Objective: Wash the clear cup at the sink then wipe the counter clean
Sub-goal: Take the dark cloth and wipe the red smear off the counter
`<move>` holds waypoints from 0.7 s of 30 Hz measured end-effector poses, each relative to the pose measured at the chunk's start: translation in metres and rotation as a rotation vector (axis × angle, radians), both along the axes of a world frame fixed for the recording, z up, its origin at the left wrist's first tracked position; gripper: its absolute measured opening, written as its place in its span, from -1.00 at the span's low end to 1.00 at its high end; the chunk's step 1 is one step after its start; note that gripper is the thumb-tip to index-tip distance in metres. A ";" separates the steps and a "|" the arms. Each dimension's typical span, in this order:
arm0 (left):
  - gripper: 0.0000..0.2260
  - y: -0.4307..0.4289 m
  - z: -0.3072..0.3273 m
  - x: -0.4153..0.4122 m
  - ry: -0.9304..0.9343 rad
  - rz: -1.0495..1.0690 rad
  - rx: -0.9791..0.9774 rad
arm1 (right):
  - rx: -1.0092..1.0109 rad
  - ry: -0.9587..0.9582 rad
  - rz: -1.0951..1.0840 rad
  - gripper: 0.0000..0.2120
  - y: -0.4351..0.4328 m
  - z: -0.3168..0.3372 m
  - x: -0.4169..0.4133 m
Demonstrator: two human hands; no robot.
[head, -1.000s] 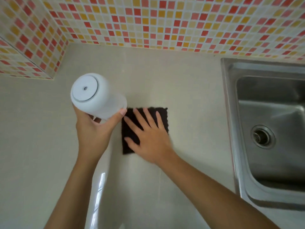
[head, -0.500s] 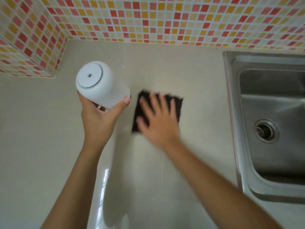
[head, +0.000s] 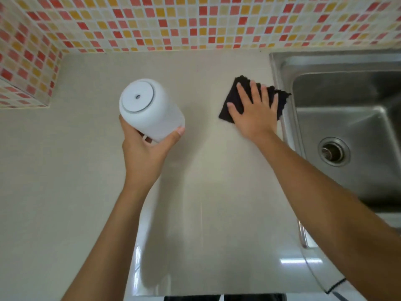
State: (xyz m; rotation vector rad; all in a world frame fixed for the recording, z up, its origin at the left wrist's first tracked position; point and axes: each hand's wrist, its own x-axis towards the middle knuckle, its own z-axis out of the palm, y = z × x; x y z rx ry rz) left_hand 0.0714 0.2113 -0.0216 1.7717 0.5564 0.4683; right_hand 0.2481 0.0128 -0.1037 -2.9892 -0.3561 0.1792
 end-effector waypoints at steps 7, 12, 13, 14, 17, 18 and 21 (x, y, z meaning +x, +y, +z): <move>-0.19 -0.030 -0.007 0.000 0.024 -0.073 -0.005 | 0.041 -0.039 0.084 -0.41 -0.019 0.009 -0.108; -0.16 -0.044 -0.017 0.005 0.039 -0.091 -0.011 | 0.044 0.078 0.260 -0.38 -0.064 0.016 -0.265; -0.15 -0.047 -0.020 0.006 0.050 -0.096 -0.011 | 0.039 0.087 0.306 -0.37 -0.073 0.014 -0.274; -0.14 -0.050 -0.022 0.006 0.063 -0.105 -0.006 | 0.033 0.092 0.354 -0.36 -0.079 0.013 -0.274; -0.16 -0.056 -0.030 0.007 0.082 -0.138 0.015 | 0.031 0.079 0.388 -0.35 -0.088 0.013 -0.238; -0.16 -0.058 -0.032 0.008 0.085 -0.148 0.019 | 0.023 0.063 0.341 -0.35 -0.089 0.013 -0.221; -0.18 -0.067 -0.036 0.008 0.080 -0.187 0.013 | -0.029 0.024 0.179 -0.37 -0.085 0.013 -0.181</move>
